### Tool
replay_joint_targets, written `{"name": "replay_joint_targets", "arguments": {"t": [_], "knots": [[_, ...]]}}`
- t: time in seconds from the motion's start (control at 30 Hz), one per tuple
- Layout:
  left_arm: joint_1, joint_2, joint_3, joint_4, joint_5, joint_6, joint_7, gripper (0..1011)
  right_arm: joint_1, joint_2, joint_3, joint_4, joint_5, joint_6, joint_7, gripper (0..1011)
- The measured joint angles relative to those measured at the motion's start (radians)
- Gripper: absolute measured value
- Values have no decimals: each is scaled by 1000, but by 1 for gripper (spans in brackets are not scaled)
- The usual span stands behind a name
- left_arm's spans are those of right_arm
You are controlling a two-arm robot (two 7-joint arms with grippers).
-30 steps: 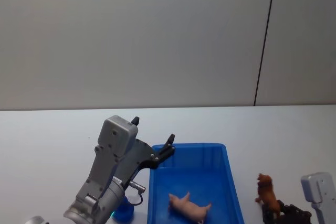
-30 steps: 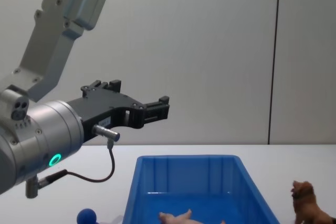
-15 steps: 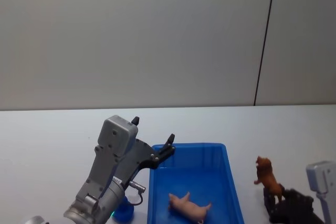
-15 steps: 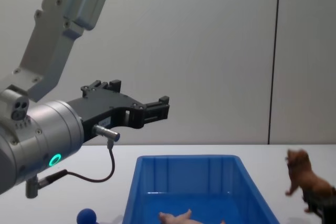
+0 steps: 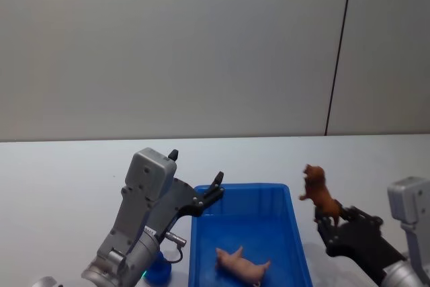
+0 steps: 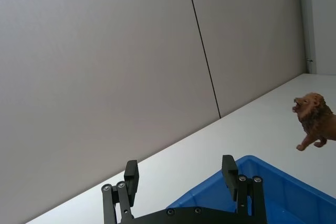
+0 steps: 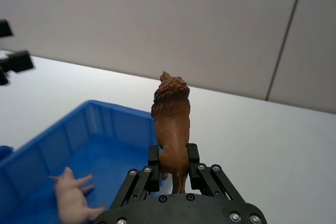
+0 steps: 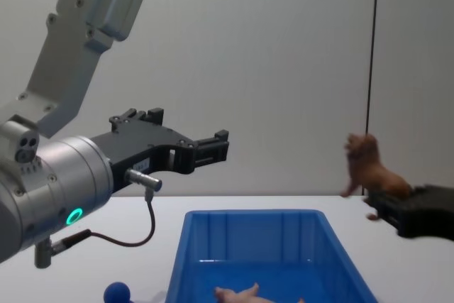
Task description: Pick up the two dolls from the table and place them into the box.
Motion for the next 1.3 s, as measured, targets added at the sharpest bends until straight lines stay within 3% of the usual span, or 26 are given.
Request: {"name": "replay_joint_targets", "arguments": {"t": [0.4, 0.7, 1.07, 1.17, 1.3], "knots": [[0, 0, 0, 0, 0, 0, 0, 1001, 72, -34, -23, 37, -2, -24, 146, 311], [0, 0, 0, 0, 0, 0, 0, 1001, 139, -69, -46, 101, -30, -22, 231, 598], [0, 0, 0, 0, 0, 0, 0, 1001, 165, -82, -53, 125, -66, 0, 195, 934], [0, 0, 0, 0, 0, 0, 0, 1001, 164, -82, -53, 122, -73, 7, 167, 1000], [0, 0, 0, 0, 0, 0, 0, 1001, 156, -78, -50, 112, -80, 16, 127, 1001]]}}
